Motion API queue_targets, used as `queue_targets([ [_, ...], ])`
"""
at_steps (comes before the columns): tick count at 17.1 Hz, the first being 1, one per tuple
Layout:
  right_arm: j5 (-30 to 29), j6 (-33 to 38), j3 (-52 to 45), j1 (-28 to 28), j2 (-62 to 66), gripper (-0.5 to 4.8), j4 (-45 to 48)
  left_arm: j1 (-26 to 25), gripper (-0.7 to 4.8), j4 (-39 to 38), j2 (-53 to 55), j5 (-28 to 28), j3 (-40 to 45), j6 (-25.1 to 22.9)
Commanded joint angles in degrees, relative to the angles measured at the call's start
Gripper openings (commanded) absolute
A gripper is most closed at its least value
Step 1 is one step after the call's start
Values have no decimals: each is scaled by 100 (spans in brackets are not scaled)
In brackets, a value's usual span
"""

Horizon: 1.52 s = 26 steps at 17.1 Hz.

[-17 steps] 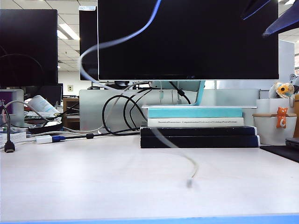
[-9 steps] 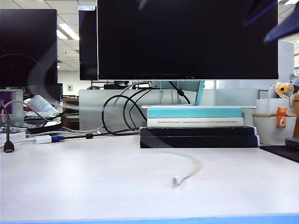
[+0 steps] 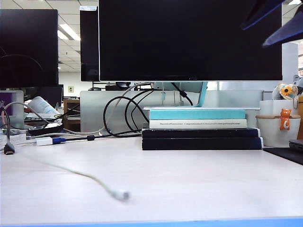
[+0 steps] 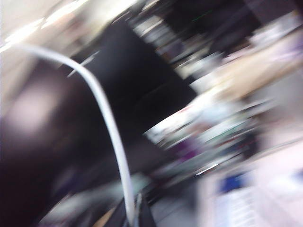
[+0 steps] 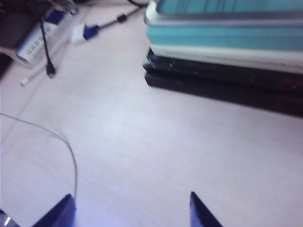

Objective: Unfold the white charging cable into a straight cable.

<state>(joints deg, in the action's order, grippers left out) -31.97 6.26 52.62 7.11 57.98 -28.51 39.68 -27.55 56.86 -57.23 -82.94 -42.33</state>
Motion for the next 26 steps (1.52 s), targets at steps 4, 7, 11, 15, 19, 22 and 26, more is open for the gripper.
queue_targets([
  [4, -549, 278, 22, 4, -20, 311, 350, -31, -6, -367, -7, 1681, 247, 1084],
  [7, -649, 275, 20, 2, -249, 311, 372, -35, -6, -361, 535, 3062, 769, 1606],
  [11, -125, 275, 20, -83, -1036, 310, 649, -31, -6, 697, 1613, 5193, 841, 1886],
  [15, 28, 273, 20, -116, -1193, 310, 470, -17, -6, 1700, 2218, 6380, 839, 2457],
  [19, -55, 142, -227, -94, -1008, 310, 221, 28, -6, 3248, 2339, 6360, 802, 3126],
  [22, -55, 140, -350, -90, -901, 310, 291, 136, -6, 3390, 2343, 5007, 811, 3602],
  [26, -55, 96, -389, -90, -807, 310, 348, 127, -6, 3237, 2267, 4050, 1054, 3989],
])
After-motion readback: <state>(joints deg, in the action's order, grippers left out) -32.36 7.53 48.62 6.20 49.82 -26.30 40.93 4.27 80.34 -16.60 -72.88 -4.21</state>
